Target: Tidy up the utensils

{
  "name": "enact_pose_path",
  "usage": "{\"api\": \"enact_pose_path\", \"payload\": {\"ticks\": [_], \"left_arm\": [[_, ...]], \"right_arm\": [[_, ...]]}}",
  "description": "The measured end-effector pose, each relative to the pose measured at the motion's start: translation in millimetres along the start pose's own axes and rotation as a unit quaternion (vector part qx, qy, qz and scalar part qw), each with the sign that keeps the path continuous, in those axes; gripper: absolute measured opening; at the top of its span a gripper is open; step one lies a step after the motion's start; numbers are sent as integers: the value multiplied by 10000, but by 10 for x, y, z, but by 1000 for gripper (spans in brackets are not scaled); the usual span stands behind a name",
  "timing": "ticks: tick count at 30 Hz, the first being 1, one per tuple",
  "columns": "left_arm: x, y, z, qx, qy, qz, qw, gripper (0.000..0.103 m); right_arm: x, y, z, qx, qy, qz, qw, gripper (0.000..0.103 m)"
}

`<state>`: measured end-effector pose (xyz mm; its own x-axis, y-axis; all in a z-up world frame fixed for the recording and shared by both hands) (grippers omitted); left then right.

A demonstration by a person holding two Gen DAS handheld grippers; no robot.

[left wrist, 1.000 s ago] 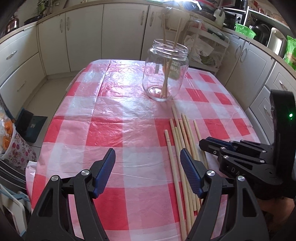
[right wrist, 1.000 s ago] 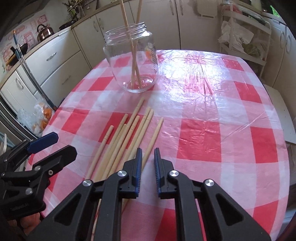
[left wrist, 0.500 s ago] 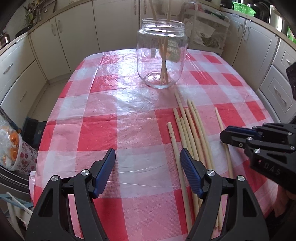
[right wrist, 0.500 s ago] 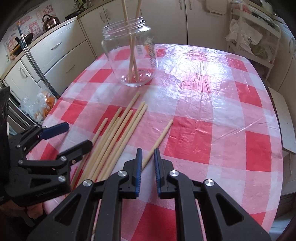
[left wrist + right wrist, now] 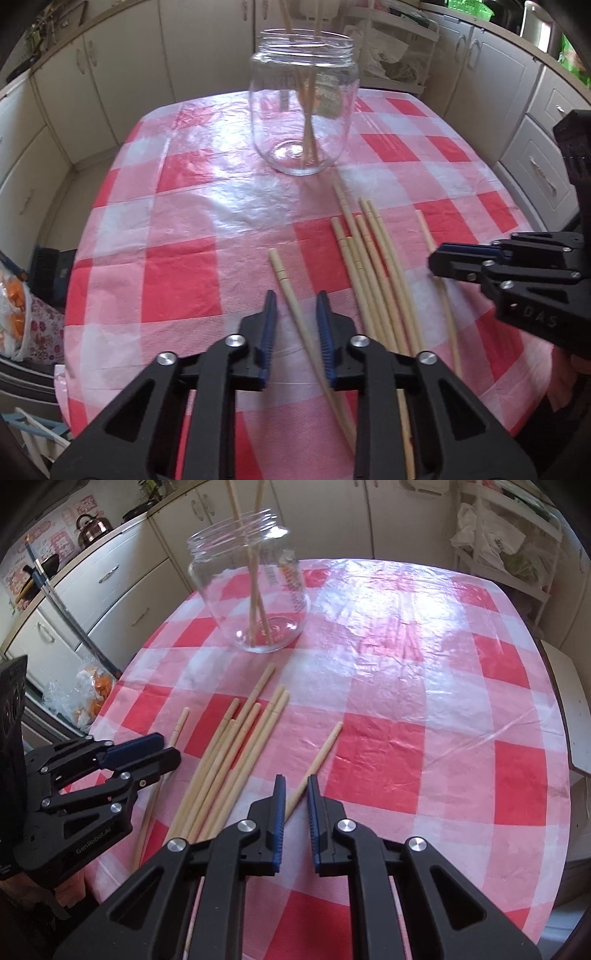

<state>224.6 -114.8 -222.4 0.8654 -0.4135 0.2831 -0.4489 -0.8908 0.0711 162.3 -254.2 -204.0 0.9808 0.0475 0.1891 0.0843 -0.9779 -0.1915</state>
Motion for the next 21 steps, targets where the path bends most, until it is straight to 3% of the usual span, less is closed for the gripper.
{"api": "enact_pose_path", "payload": {"ticks": [1,3,5,8,12,18,21], "left_arm": [[8,13,5,-68,-11,66,10000,9],[32,45,19,-456,-60,352,9983,7],[41,63,21,-602,-127,566,9965,6],[22,77,9,-480,-186,782,9956,5],[5,64,13,-345,-269,700,9966,6],[52,150,43,91,-346,729,9967,6],[79,157,57,111,-370,680,9969,6]], "right_arm": [[-4,-53,6,-76,-14,-179,9998,11],[-10,-102,11,-159,-71,-387,9991,9],[-15,-66,-14,-165,-95,-403,9990,7],[4,70,-35,37,-179,-156,9997,7],[20,125,-13,135,-265,15,9996,7],[41,52,0,-79,-303,-104,9995,7],[45,-10,14,-273,-288,-220,9990,7]]}}
Point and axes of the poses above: each gripper's, at about its wrist camera, not at the fingertips, and z roughly the way its jaws point, y to its right, x to its top, the point moved 5 cm from there along z, roughly the way its jaws point, and after that the axes turned 15 degrees about -y, right-handed, at the moved point
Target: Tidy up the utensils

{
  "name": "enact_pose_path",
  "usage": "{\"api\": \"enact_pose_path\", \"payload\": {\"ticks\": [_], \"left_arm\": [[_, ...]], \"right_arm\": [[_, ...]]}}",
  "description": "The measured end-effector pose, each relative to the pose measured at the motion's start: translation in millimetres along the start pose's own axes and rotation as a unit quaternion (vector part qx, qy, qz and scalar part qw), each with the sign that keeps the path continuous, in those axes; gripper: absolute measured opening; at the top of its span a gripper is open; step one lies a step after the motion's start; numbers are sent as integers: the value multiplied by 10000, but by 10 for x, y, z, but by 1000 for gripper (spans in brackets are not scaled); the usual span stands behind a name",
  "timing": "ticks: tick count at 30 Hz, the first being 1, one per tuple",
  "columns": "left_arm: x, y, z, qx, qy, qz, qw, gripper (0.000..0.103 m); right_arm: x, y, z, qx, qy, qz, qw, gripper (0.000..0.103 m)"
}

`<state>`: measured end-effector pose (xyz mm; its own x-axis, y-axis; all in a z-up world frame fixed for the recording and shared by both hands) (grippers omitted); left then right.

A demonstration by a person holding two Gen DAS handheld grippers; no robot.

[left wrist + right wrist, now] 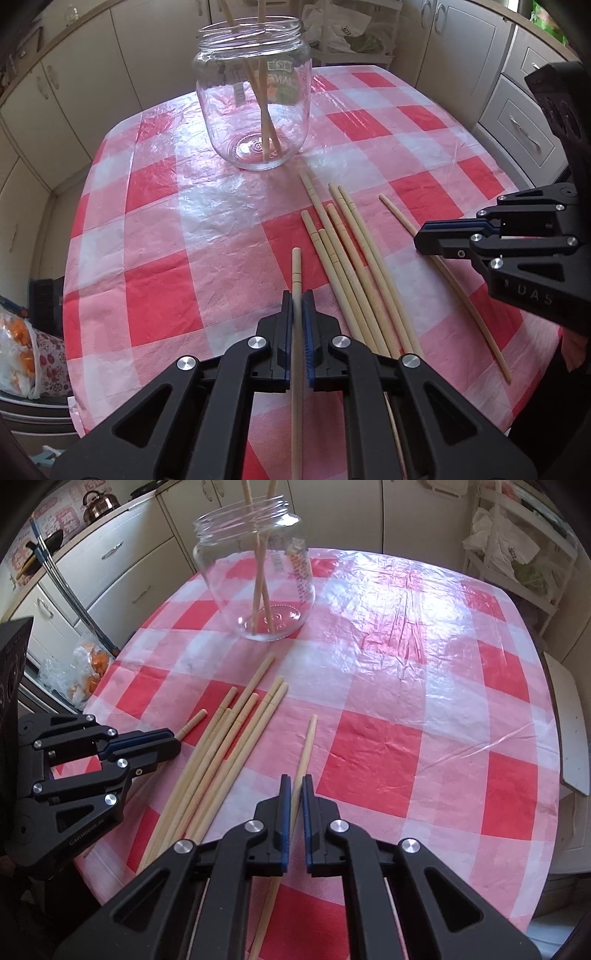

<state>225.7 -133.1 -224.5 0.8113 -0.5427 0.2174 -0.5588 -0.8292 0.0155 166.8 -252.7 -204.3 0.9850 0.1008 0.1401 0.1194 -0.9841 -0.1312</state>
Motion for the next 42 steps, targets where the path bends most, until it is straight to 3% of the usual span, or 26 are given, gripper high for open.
{"api": "enact_pose_path", "payload": {"ticks": [7,12,15,20,26,38,42], "left_arm": [[-44,-112,-94,-177,221,-366,9989,5],[23,-283,-443,-428,901,-748,9922,5],[113,-395,-787,-633,1584,-949,9808,5],[344,-532,-1286,-858,2637,-1174,9536,5],[663,-634,-1705,-1114,3777,-1426,9081,5],[1330,-815,-1891,-1081,4659,-1858,8584,5],[1510,-833,-1894,-885,4878,-1890,8476,5]], "right_arm": [[-68,85,-88,448,460,476,9968,5],[-109,214,-150,856,788,885,9893,5],[-128,305,-162,1091,989,1126,9827,5],[-110,368,-209,1216,1312,1256,9758,5],[-132,411,-240,1381,1592,1337,9684,5],[-165,532,-165,1510,1622,1576,9623,5],[-168,539,-143,1505,1616,1612,9619,5]]}}
Point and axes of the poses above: each gripper's, at about its wrist camera, not at the fingertips, and z roughly the way its jaws point, y to its right, x to its top, the point moved 5 cm from there along z, roughly the way its jaws point, and after that the axes turned 15 degrees about -y, right-handed, at the moved point
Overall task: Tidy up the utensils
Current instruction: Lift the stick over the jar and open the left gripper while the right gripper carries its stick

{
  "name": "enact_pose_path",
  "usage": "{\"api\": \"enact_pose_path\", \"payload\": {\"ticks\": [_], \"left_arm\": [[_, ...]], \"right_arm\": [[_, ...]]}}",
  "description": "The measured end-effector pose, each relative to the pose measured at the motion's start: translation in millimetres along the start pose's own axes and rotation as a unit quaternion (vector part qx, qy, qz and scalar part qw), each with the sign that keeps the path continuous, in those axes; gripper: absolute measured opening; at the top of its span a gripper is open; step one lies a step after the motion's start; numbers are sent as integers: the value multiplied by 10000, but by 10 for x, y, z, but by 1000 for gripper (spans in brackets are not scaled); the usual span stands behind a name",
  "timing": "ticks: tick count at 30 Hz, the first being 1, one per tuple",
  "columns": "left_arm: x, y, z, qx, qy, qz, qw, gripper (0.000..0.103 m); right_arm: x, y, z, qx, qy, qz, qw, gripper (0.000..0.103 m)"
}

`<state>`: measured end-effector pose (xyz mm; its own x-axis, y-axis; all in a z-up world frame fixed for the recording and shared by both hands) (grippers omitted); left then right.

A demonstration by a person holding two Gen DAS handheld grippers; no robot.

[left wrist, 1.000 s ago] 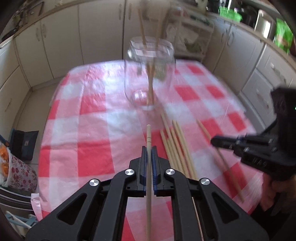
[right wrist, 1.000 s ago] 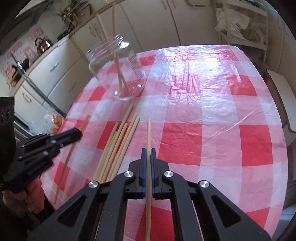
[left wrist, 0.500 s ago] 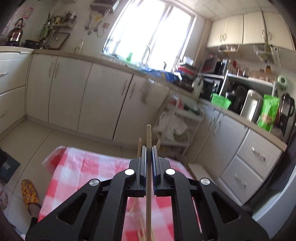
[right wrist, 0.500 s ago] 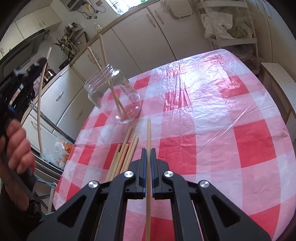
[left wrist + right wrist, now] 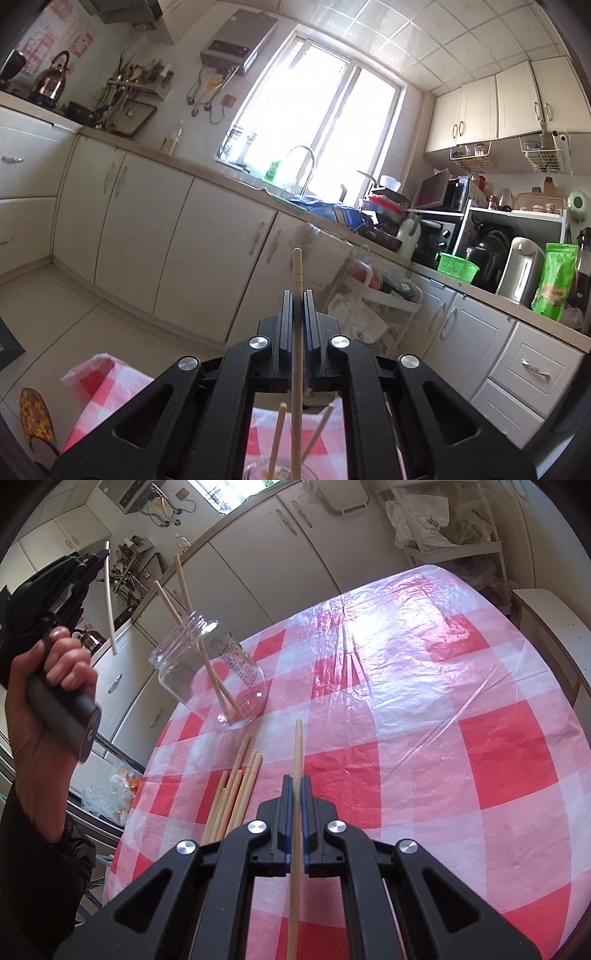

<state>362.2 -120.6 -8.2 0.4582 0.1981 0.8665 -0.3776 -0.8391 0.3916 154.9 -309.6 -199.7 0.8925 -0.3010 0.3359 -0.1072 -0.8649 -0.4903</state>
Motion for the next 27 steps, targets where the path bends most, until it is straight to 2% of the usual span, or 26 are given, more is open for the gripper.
{"api": "enact_pose_path", "payload": {"ticks": [3,8,15,27], "left_arm": [[-19,4,138,131,91,85,9998,5],[-190,-31,309,262,-2,197,9995,5],[-487,-60,293,395,-85,416,9983,5],[-907,-151,165,567,-779,704,9929,5]], "right_arm": [[8,29,7,-1,11,52,10000,5],[18,42,18,4,-6,69,10000,5],[23,42,22,-5,-20,81,10000,5],[19,42,23,-19,-11,61,10000,5]]}}
Point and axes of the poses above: each gripper's, at about its wrist camera, not at the fingertips, and z roughly the way its jaws point, y to its right, x to its top, the point moved 5 cm from there along z, roughly the way its jaws point, and after that the axes turned 15 degrees about -y, right-handed, at the moved point
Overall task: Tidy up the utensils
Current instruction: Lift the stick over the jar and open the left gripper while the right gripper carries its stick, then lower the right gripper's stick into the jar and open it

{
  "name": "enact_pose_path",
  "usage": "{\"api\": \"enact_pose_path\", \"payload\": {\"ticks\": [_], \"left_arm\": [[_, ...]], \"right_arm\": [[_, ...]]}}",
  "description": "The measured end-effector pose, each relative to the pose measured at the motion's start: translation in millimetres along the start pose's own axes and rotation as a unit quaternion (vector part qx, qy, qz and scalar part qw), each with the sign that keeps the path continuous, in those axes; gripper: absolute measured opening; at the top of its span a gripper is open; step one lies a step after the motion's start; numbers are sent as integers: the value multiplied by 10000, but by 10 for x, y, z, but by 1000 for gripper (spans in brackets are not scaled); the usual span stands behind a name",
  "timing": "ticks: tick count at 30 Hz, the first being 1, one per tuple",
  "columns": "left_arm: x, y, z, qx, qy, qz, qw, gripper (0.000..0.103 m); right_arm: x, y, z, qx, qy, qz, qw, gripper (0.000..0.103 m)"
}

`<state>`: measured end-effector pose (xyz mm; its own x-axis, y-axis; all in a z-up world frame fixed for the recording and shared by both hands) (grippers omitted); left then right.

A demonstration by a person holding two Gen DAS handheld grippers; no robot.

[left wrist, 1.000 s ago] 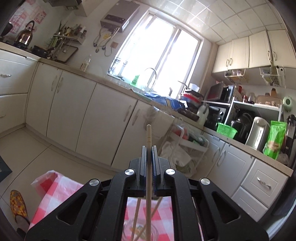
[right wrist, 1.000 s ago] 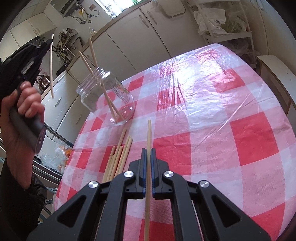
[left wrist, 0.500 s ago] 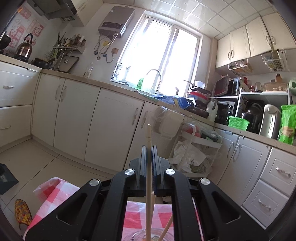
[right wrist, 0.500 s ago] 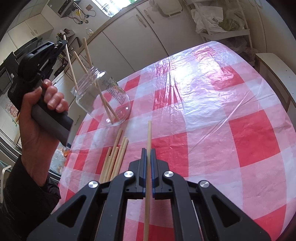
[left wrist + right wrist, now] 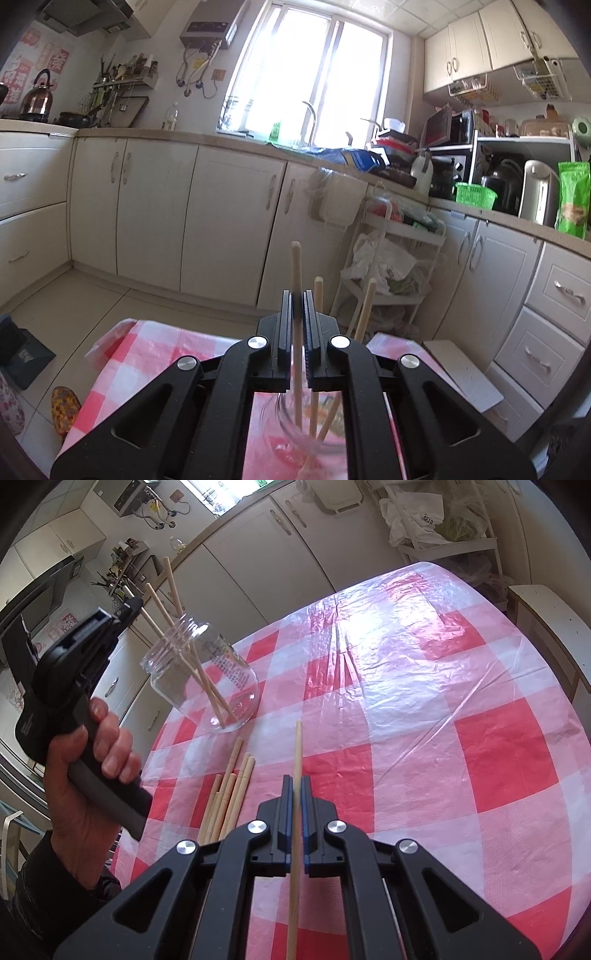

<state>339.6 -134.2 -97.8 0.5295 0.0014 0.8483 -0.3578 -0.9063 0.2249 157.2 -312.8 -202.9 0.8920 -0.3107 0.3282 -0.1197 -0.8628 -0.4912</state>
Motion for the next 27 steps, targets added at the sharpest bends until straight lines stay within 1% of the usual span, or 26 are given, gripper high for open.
{"api": "enact_pose_path", "payload": {"ticks": [4,6,8,9,10,11,13,19,23,24,27], "left_arm": [[-96,37,-105,-56,-215,210,9995,6],[-124,25,-177,-97,-288,206,9993,12],[-174,-28,-295,-102,-355,111,9993,28],[-194,-55,-337,-100,-387,53,9992,32],[-240,-108,-410,-104,-420,-53,9990,39],[-287,-152,-463,-92,-458,-122,9988,44],[-415,-251,-567,-27,-561,-239,9981,49],[-857,-449,-695,34,-1039,-374,9939,58],[-1071,-602,-666,-51,-1299,-728,9888,60],[-1087,-637,-659,-124,-1336,-838,9874,60],[-1108,-687,-666,-201,-1285,-961,9868,60]], "right_arm": [[-5,-7,-13,5,35,-17,10000,5],[-7,3,-32,35,72,5,10000,5],[-1,11,-73,120,150,38,9998,5],[8,12,-98,168,190,44,9997,5],[18,-5,-141,250,276,30,9993,5],[25,-20,-169,295,330,14,9990,5],[44,-71,-243,442,469,-18,9979,5],[124,-241,-438,666,798,-134,9945,5],[289,-413,-535,874,1043,-173,9905,5],[350,-474,-551,906,1096,-205,9896,5],[560,-687,-623,1024,1334,-348,9852,5]]}}
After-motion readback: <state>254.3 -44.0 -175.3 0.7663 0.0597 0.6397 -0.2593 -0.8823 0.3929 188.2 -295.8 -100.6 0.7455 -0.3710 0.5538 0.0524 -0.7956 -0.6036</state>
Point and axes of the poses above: each gripper's, at about its wrist camera, not at the fingertips, and z roughly the way its jaws point, y to its right, x to its top, the point moved 5 cm from there along z, roughly the way its jaws point, and after that the axes turned 15 degrees about -y, right-handed, at the moved point
